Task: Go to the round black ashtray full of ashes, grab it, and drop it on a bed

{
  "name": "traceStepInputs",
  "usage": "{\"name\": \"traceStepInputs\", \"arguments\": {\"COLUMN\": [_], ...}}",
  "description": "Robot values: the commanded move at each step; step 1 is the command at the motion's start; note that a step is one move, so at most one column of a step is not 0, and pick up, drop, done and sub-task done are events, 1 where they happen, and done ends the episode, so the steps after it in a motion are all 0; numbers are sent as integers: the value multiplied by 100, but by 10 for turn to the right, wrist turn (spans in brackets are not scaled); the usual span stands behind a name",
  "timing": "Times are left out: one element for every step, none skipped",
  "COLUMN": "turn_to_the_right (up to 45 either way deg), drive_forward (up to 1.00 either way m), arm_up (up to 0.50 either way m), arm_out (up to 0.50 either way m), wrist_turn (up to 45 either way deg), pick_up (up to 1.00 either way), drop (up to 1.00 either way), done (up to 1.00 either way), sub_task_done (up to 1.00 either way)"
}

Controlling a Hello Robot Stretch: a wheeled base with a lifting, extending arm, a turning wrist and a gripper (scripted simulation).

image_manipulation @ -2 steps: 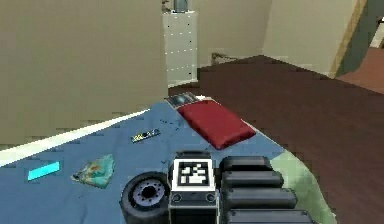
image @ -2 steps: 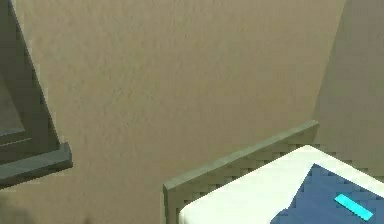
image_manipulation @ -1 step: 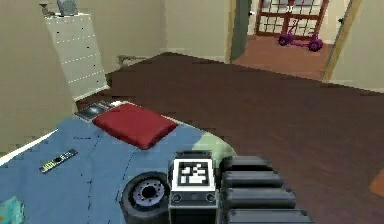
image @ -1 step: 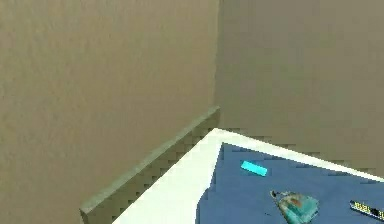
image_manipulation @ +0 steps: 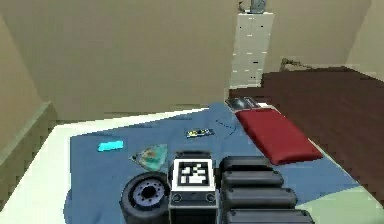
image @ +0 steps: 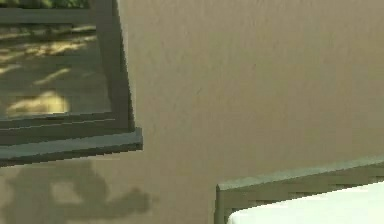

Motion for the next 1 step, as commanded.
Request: {"name": "traceStepInputs", "arguments": {"turn_to_the_right": [-450], "drive_forward": [0], "arm_up": [0], "arm_out": [0], "wrist_turn": [0], "pick_up": [0], "drop": [0], "done": [0], "sub_task_done": [0]}}
